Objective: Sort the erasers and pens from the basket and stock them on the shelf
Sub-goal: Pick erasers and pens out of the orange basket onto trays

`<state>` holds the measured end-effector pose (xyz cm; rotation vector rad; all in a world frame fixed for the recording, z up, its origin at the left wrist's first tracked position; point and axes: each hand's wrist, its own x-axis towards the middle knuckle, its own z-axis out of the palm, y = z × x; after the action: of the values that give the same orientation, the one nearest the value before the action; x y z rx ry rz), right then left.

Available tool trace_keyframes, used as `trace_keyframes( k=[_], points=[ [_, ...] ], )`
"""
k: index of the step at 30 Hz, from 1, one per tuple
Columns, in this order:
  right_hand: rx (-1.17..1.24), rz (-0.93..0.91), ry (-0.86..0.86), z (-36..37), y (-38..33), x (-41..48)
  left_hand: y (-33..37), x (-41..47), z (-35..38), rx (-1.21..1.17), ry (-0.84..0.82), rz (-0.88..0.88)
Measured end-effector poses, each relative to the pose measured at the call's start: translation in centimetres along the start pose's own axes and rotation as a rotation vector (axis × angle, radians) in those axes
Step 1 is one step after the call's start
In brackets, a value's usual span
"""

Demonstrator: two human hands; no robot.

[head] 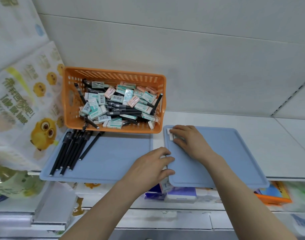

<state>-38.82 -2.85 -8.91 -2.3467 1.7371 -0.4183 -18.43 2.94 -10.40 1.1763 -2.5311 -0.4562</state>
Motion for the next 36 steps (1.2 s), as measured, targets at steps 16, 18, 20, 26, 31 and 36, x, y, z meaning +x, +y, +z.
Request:
trace_keyframes(
  k=[16, 18, 20, 26, 31, 36],
  points=[
    [-0.063, -0.288, 0.426, -2.8, -10.3, 2.6, -5.9, -3.4, -8.4, 0.245, 0.638, -0.179],
    [-0.236, -0.211, 0.296, -2.3, -12.0, 4.3, -7.4, -3.1, -10.0, 0.336, 0.581, -0.199],
    [-0.405, -0.092, 0.197, -2.2, -13.5, 5.3, -8.9, -2.3, -11.2, 0.429, 0.462, -0.201],
    [-0.495, -0.003, 0.136, -2.3, -14.2, 6.7, -10.2, -0.1, -11.9, 0.56, 0.11, -0.271],
    [-0.361, -0.055, 0.389, -1.6, -13.4, 7.3, -10.6, 0.2, -11.8, 0.529, 0.153, -0.284],
    [0.463, -0.002, 0.487, -3.3, -12.6, 4.6, -9.2, 0.1, -11.9, 0.271, 0.392, -0.193]
  ],
)
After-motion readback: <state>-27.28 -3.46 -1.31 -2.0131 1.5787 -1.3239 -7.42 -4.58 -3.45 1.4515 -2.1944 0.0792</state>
